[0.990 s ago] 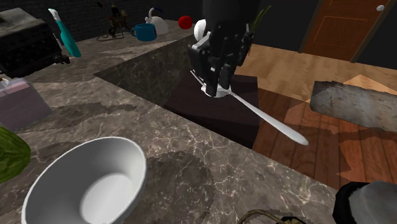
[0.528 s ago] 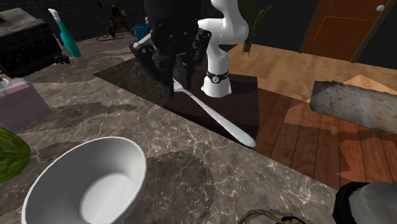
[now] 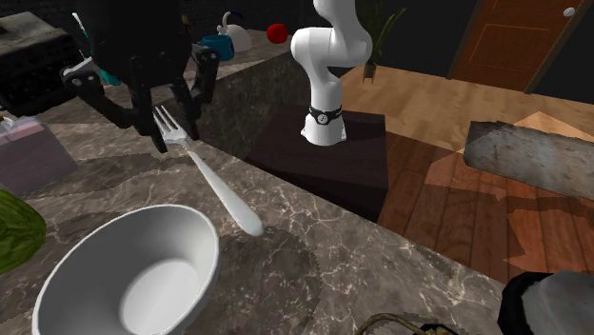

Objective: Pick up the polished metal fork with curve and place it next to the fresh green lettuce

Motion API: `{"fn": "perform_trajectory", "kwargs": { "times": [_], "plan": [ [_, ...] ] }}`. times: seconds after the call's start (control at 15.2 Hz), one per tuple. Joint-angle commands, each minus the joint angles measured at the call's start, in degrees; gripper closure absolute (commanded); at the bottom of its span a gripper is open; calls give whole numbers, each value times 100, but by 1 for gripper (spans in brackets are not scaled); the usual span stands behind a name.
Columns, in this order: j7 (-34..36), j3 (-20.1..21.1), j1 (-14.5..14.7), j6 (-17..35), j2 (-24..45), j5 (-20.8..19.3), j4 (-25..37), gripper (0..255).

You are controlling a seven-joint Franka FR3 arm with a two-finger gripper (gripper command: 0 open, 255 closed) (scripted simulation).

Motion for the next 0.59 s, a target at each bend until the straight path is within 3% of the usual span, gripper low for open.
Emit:
{"fn": "perform_trajectory", "kwargs": {
  "times": [0.0, 0.33, 0.53],
  "plan": [
    [-256, -80, -176, -90, 286, 74, 378, 255],
    [-827, -215, -687, -501, 1182, 309, 1686, 255],
    [-1124, -245, -1069, -921, 1916, 475, 2841, 255]
  ]
}}
